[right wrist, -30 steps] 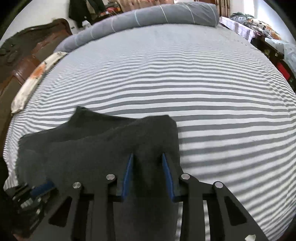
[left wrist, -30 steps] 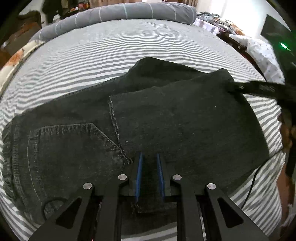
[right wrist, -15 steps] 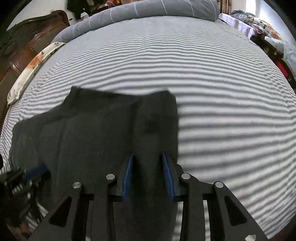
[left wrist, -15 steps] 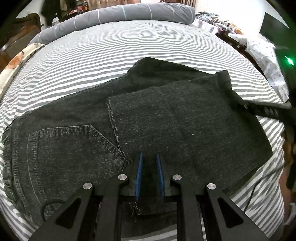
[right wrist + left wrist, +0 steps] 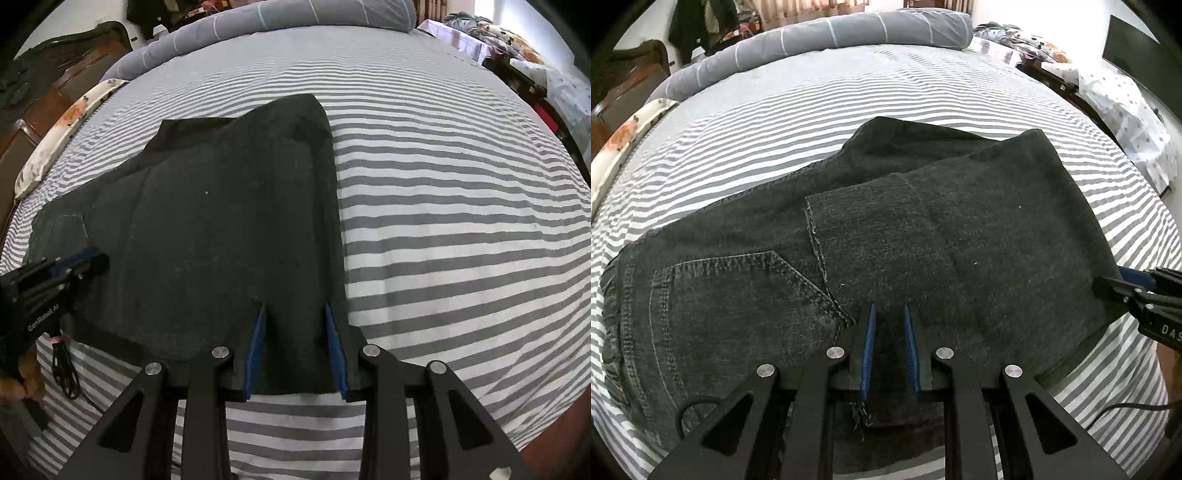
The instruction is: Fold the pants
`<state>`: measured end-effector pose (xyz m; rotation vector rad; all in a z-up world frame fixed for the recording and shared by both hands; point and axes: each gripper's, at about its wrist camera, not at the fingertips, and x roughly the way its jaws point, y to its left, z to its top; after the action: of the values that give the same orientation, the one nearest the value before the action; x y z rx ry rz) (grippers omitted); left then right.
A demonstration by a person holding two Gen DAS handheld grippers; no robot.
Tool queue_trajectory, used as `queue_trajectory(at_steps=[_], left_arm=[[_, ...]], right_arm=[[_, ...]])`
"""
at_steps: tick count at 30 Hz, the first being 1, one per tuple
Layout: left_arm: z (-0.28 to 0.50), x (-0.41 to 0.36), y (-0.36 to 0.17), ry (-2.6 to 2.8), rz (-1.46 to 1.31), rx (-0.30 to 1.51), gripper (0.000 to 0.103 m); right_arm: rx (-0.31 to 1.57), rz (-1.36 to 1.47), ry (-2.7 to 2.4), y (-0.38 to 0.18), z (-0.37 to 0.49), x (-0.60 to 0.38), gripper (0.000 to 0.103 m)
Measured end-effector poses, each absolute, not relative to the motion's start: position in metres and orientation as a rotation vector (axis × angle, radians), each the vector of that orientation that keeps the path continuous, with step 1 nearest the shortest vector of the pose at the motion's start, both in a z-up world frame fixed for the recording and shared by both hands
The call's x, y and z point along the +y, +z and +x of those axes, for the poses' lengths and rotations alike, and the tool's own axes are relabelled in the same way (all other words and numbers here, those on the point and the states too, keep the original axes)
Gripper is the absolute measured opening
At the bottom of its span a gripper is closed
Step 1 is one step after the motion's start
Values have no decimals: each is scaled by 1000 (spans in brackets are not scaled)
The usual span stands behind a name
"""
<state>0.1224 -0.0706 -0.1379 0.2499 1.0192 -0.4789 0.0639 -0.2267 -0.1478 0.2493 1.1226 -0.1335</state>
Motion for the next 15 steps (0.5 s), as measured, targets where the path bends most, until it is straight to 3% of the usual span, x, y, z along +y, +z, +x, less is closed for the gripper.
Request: queue_trajectory(at_steps=[15], left_arm=[[119, -47, -128, -505, 176, 1027, 17]], right_arm=[[1074, 348, -146, -119, 52, -236, 38]])
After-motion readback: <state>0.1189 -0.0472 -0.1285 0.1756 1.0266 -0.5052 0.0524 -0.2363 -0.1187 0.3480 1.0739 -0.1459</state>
